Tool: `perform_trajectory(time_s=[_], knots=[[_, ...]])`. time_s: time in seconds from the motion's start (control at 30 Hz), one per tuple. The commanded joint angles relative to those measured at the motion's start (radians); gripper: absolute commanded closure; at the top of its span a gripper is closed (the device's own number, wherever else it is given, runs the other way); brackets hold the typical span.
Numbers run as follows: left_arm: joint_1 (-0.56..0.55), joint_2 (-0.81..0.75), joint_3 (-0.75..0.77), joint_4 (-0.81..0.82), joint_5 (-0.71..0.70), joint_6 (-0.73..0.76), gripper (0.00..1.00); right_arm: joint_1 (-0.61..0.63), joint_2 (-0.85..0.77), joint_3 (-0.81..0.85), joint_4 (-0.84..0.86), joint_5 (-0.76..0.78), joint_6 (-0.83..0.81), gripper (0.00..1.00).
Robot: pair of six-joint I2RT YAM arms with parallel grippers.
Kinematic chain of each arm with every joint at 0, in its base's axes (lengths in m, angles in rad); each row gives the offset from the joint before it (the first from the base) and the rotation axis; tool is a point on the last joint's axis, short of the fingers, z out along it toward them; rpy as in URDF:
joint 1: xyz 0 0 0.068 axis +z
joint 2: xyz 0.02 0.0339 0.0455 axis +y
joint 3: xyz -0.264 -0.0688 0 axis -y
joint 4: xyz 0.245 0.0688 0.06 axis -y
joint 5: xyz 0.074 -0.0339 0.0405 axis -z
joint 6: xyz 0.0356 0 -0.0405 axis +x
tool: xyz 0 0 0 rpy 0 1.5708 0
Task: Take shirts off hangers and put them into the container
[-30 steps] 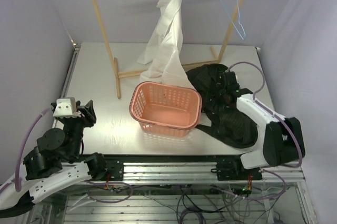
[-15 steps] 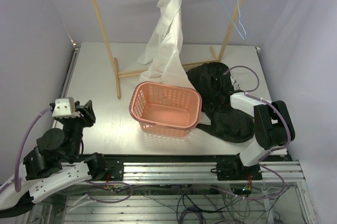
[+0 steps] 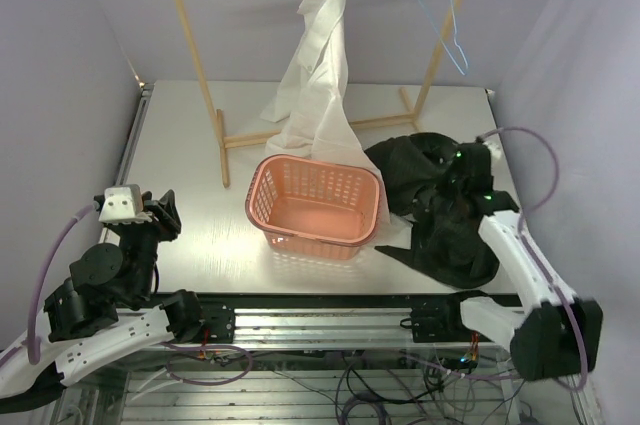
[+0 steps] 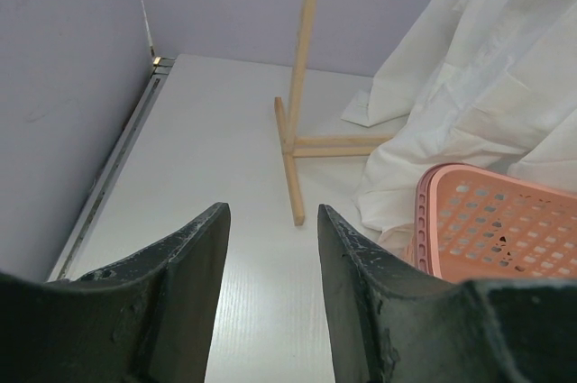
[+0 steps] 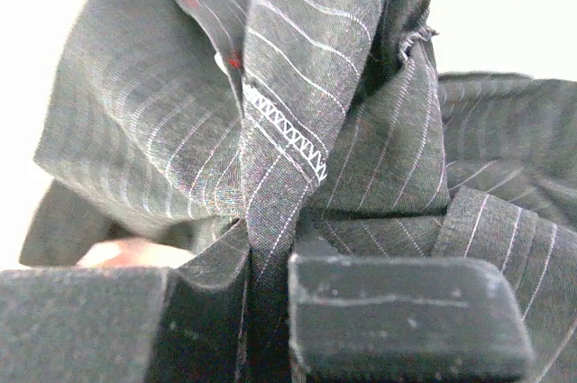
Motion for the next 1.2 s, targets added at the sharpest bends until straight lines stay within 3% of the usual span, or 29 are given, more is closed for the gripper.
perform_trajectory(time_s=[0.0,0.17,0.37,0.53,0.7,0.93,1.17], knots=[[-0.009,0.017,-0.006,0.010,-0.023,0.001,0.46,-0.005,-0.177,0.169,-0.183,0.150,0.002,1.00],[-0.009,0.015,-0.007,0.011,-0.023,0.000,0.46,-0.005,-0.283,0.353,-0.294,0.134,-0.031,1.00],[-0.009,0.000,-0.008,0.012,-0.026,-0.001,0.47,-0.005,-0.298,0.582,-0.412,-0.017,-0.068,1.00],[-0.010,0.006,-0.008,0.012,-0.030,-0.003,0.48,-0.005,-0.274,0.826,-0.511,-0.015,-0.100,1.00],[-0.010,0.033,-0.008,0.013,-0.036,-0.001,0.48,-0.005,-0.158,1.162,-0.604,-0.027,-0.145,1.00],[-0.011,0.054,-0.011,0.022,-0.024,0.015,0.49,-0.005,0.046,1.595,-0.675,-0.203,-0.153,1.00],[-0.011,0.043,-0.010,0.017,-0.029,0.007,0.50,-0.005,0.055,1.610,-0.481,-0.400,-0.088,1.00]])
